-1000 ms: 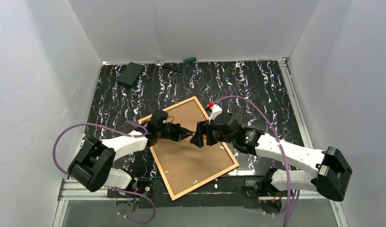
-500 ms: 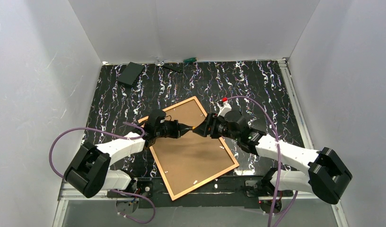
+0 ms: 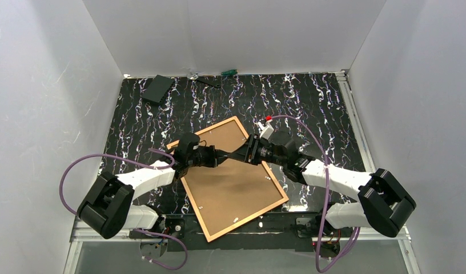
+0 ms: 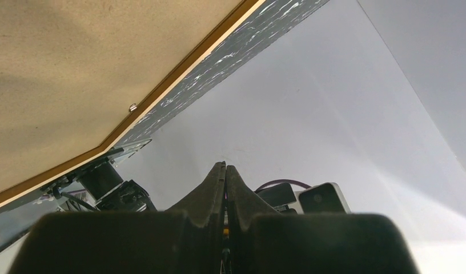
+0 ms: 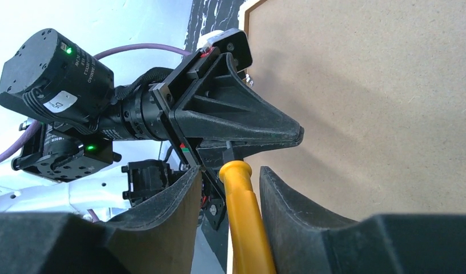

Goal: Take the photo out of the frame

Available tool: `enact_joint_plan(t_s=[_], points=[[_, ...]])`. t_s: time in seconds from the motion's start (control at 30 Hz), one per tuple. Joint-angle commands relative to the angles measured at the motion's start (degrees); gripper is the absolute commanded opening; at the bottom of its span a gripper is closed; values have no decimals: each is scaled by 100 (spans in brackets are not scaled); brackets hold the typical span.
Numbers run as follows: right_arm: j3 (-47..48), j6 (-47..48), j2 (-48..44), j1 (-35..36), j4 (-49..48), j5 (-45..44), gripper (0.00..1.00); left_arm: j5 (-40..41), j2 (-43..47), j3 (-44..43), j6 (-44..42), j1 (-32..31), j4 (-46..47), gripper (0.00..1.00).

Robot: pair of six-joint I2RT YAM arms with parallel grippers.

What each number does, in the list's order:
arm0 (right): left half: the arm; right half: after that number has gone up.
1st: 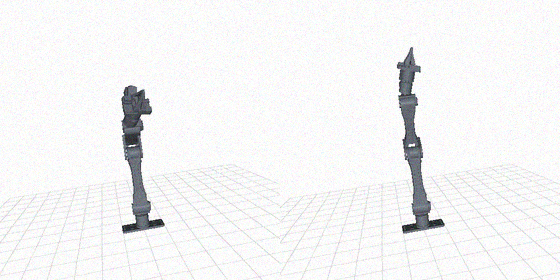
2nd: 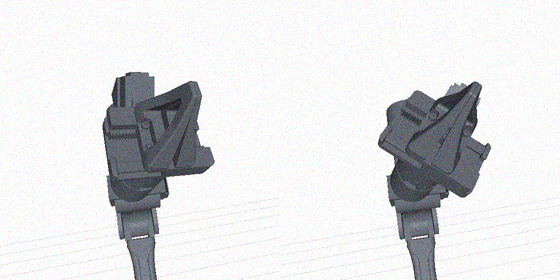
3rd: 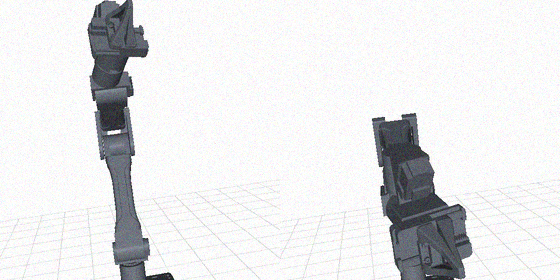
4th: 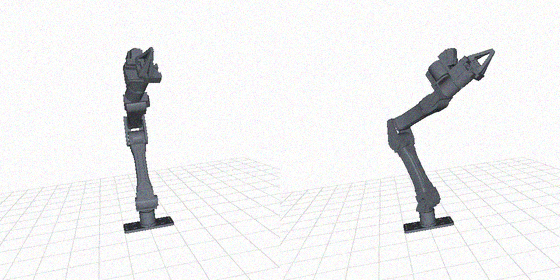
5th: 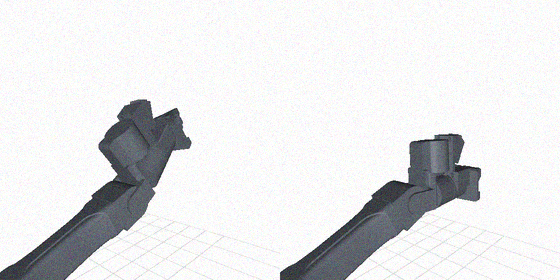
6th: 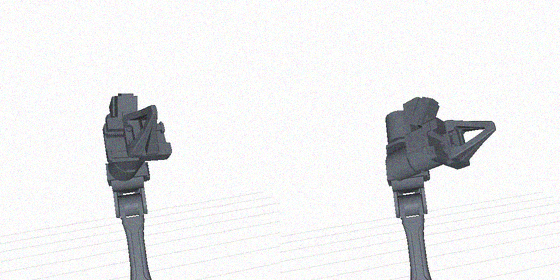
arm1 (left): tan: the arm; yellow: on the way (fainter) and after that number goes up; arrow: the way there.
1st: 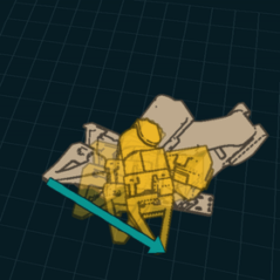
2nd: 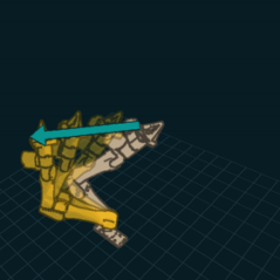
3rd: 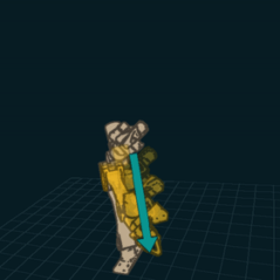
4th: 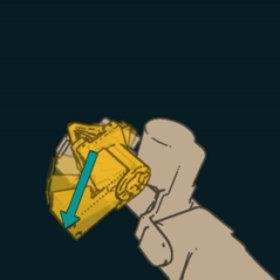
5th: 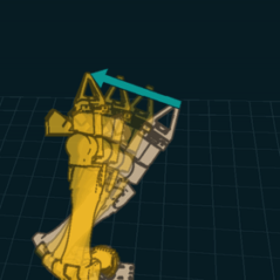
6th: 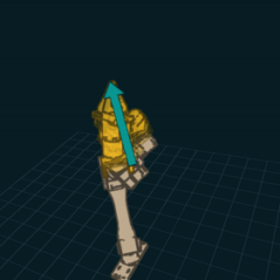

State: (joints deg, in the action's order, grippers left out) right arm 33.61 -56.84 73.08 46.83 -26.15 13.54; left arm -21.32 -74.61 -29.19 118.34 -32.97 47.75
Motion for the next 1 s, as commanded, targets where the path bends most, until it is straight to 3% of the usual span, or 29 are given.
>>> enact_joint_plan(t_s=[0.0, 0.07, 0.1, 0.13, 0.2, 0.23, 0.27, 0.37, 0.5, 0.63, 0.77, 0.97], points=[[285, -60, 55, -37, -212, 42, 46, -8, 144, 63, 406, 12, -73, 0], [410, 66, 105, -40, -8, 47, 30, -17, 140, 58, 389, 10, -73, 0], [509, 165, 162, -42, 133, 86, 13, -39, 148, 51, 360, 10, -77, 0], [630, 312, 210, -42, 353, 72, 1, -76, 156, 31, 276, 10, -92, 0], [898, 684, 149, -26, 1503, -497, 1, -234, 202, -125, -256, 86, -362, 0], [978, 875, 96, -25, 1964, -862, 1, -400, 250, -277, -670, 168, -814, 17], [1028, 1034, 14, -25, 2338, -1164, 1, -557, 314, -458, -1197, 244, -1414, 41], [999, 1382, -242, -25, 3246, -1872, 1, -655, 524, -959, -2943, 551, -3275, 82], [804, 1688, -517, -25, 3707, -2237, 1, -323, 632, -1622, -5310, 1057, -5435, 89], [1028, 2015, -399, -25, 4268, -2508, 1, 837, 725, -2299, -7364, 1187, -7186, 90], [1605, 2524, 78, -25, 4604, -2700, 1, 1382, 922, -2221, -7949, 1188, -7580, 87], [2978, 2970, 1297, -31, 5252, -3244, 1, 1532, 1236, -1575, -7832, 1194, -7300, 88]])
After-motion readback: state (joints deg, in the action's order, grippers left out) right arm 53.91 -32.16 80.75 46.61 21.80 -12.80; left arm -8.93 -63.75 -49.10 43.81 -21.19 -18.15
